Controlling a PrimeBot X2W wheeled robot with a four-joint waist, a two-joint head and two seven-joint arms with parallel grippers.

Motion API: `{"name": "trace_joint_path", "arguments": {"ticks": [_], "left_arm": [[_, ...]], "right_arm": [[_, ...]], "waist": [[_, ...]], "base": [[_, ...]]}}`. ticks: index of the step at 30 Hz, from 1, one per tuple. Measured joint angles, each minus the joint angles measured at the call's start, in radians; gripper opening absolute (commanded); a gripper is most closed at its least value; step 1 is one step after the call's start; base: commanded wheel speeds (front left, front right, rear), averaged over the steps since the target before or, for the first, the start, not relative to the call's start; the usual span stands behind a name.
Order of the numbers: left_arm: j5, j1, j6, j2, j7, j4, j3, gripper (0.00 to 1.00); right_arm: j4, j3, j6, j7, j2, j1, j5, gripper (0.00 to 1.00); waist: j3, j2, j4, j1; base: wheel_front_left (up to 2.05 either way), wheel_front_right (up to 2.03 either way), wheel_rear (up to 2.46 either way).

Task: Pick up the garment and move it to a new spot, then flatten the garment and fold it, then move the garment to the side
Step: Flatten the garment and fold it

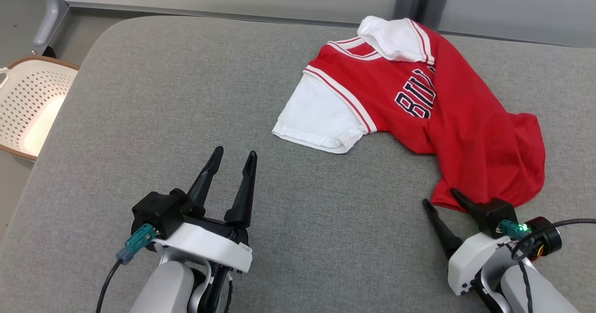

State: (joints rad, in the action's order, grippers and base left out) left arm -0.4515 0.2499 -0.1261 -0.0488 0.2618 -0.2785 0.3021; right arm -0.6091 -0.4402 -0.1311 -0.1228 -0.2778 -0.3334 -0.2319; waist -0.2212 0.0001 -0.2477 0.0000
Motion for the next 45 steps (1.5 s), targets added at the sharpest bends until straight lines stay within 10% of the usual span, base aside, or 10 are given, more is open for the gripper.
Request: {"name": "trace_joint_path", "arguments": {"ticks": [1,20,28,45], "left_arm": [[0.000,0.000,0.000,0.000,0.000,0.000,0.002,1.00],[0.013,-0.025,0.004,0.000,0.000,-0.024,-0.005,1.00],[0.017,-0.054,0.003,0.000,0.000,-0.023,-0.008,1.00],[-0.004,-0.017,0.002,0.000,0.000,-0.002,0.022,1.00]], "right_arm": [[-0.004,-0.002,0.000,0.000,0.001,-0.003,-0.006,0.00],[0.340,-0.276,0.000,-0.125,-0.027,-0.135,-0.113,0.00],[0.444,-0.238,0.000,-0.085,-0.067,-0.259,-0.208,0.00],[0.033,0.086,0.000,0.106,-0.416,-0.448,-0.250,0.00]], "waist": [[-0.001,0.0000,-0.001,0.0000],[0.105,0.0000,0.035,0.0000],[0.149,0.0000,0.043,0.0000],[0.014,0.0000,-0.025,0.0000]], "base": [[0.00,0.00,0.00],[0.00,0.00,0.00],[0.00,0.00,0.00],[0.00,0.00,0.00]]}}
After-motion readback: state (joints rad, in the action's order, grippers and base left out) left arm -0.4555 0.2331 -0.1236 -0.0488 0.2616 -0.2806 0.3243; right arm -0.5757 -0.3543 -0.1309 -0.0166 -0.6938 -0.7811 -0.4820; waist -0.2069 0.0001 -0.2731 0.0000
